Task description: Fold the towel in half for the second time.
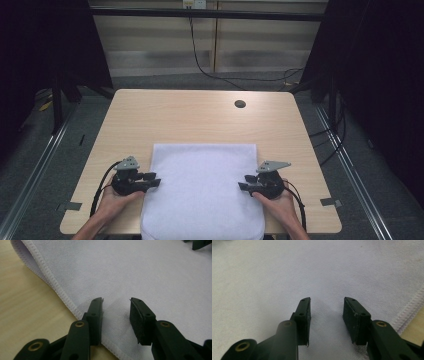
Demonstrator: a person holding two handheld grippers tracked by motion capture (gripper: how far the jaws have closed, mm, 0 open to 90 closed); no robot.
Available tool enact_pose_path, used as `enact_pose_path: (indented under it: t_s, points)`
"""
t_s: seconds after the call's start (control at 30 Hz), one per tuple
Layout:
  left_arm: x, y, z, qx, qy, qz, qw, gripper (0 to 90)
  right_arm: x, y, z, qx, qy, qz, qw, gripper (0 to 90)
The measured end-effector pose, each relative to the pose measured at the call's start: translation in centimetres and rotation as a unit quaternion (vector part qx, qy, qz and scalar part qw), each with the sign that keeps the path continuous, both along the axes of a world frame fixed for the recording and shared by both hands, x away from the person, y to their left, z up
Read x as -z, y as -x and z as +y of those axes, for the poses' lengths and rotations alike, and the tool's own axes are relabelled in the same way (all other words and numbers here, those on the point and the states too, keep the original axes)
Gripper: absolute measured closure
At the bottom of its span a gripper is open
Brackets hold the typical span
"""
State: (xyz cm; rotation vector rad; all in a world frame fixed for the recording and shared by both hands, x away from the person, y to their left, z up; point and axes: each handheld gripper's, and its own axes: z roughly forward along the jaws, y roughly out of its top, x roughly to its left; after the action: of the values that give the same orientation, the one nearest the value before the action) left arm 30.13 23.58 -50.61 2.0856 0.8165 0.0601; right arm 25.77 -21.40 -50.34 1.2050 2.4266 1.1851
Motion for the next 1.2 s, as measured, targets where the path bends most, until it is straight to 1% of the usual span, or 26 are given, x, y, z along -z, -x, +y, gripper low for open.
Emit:
enact_pose_path:
  t_s: [0.07, 0.1, 0.2, 0.27, 0.4, 0.47, 0.5, 0.53, 0.6, 0.63, 0.67, 0.73, 0.77, 0.8, 0.83, 0.87, 0.9, 0.93, 0.97, 1.0, 1.03, 1.07, 1.1, 1.13, 1.17, 1.2]
  points:
    - [-0.2, 0.7, 0.0, 0.003, -0.006, 0.005, 1.0000, 62.7, -0.1, 0.6, 0.1, -0.002, 0.005, -0.002, 1.0000, 58.6]
    - [-0.2, 1.1, -0.1, 0.003, -0.006, 0.002, 1.0000, 62.7, -0.1, 1.0, 0.1, -0.007, 0.009, -0.001, 0.9999, 58.6]
    - [-0.1, 2.1, 0.3, 0.013, 0.001, 0.005, 0.9999, 62.6, -0.2, 2.0, 0.2, -0.015, 0.011, -0.001, 0.9998, 58.6]
    - [-0.1, 2.7, 0.7, 0.014, 0.006, 0.015, 0.9998, 62.7, -0.2, 2.8, 0.2, -0.018, 0.009, 0.001, 0.9998, 58.6]
    - [-0.4, 4.1, 0.9, 0.027, 0.002, 0.024, 0.9993, 61.8, -0.4, 4.2, 0.5, -0.031, 0.013, 0.006, 0.9994, 58.4]
    - [-0.7, 4.4, 1.1, 0.033, -0.001, 0.020, 0.9992, 60.1, -0.5, 4.6, 0.6, -0.039, 0.014, 0.010, 0.9991, 58.0]
    - [-1.0, 4.3, 1.2, 0.030, -0.002, 0.013, 0.9995, 58.8, -0.6, 4.6, 0.6, -0.040, 0.018, 0.013, 0.9990, 57.7]
    - [-1.2, 3.9, 1.4, 0.025, 0.005, 0.011, 0.9996, 57.6, -0.8, 4.6, 0.5, -0.042, 0.019, 0.009, 0.9989, 57.0]
    - [-1.9, 2.7, 1.6, 0.006, 0.022, 0.002, 0.9997, 55.4, -1.3, 4.1, 0.2, -0.031, 0.002, 0.000, 0.9995, 56.2]
    - [-2.2, 2.0, 1.7, -0.002, 0.027, -0.003, 0.9996, 55.2, -1.6, 3.7, 0.0, -0.025, -0.001, -0.007, 0.9997, 56.2]
    - [-2.5, 1.5, 1.8, -0.006, 0.028, -0.008, 0.9996, 54.6, -2.0, 3.2, -0.2, -0.018, -0.006, -0.013, 0.9997, 56.2]
    - [-3.0, -0.3, 1.9, -0.029, 0.032, -0.025, 0.9988, 53.8, -2.6, 2.1, -0.6, -0.008, -0.013, -0.025, 0.9996, 56.0]
    - [-3.3, -1.4, 1.8, -0.044, 0.029, -0.036, 0.9979, 53.7, -3.0, 1.2, -0.8, 0.000, -0.018, -0.033, 0.9993, 55.4]
    - [-3.3, -2.3, 1.9, -0.046, 0.037, -0.033, 0.9977, 52.6, -3.3, 0.2, -1.0, 0.010, -0.017, -0.039, 0.9991, 55.1]
    - [-3.3, -3.0, 1.9, -0.049, 0.039, -0.026, 0.9977, 52.2, -3.4, -0.7, -1.2, 0.017, -0.019, -0.042, 0.9988, 54.7]
    - [-3.3, -3.6, 1.8, -0.057, 0.039, -0.027, 0.9972, 51.8, -3.5, -1.3, -1.4, 0.020, -0.021, -0.042, 0.9987, 54.6]
    - [-3.2, -4.3, 1.8, -0.061, 0.044, -0.029, 0.9967, 51.0, -3.6, -1.9, -1.5, 0.026, -0.020, -0.045, 0.9985, 54.3]
    - [-3.1, -5.1, 1.6, -0.059, 0.047, -0.023, 0.9969, 50.8, -3.7, -2.7, -1.7, 0.033, -0.020, -0.047, 0.9982, 54.3]
    - [-3.0, -5.4, 1.5, -0.067, 0.043, -0.031, 0.9964, 50.1, -3.7, -3.6, -1.9, 0.036, -0.022, -0.045, 0.9981, 54.3]
    - [-2.8, -5.7, 1.5, -0.066, 0.046, -0.029, 0.9963, 49.2, -3.6, -4.2, -2.0, 0.041, -0.018, -0.048, 0.9978, 54.2]
    - [-2.5, -6.1, 1.3, -0.061, 0.038, -0.017, 0.9973, 48.7, -3.5, -4.6, -2.1, 0.042, -0.017, -0.049, 0.9978, 54.2]
    - [-2.1, -6.2, 1.1, -0.065, 0.020, -0.019, 0.9975, 47.8, -3.3, -5.1, -2.2, 0.046, -0.017, -0.047, 0.9977, 54.2]
    - [-1.8, -6.4, 1.0, -0.062, 0.018, -0.013, 0.9978, 46.7, -2.8, -5.7, -2.4, 0.049, -0.014, -0.038, 0.9980, 53.9]
    - [-1.5, -6.4, 0.9, -0.063, 0.013, -0.013, 0.9979, 45.7, -2.3, -6.1, -2.5, 0.053, -0.008, -0.036, 0.9979, 52.9]
    - [-1.3, -6.4, 0.8, -0.068, 0.007, -0.013, 0.9975, 44.6, -1.9, -6.4, -2.7, 0.057, -0.011, -0.032, 0.9978, 52.2]
    - [-1.1, -6.5, 0.8, -0.068, 0.009, -0.011, 0.9976, 42.7, -1.5, -6.6, -2.8, 0.058, -0.008, -0.029, 0.9978, 51.6]
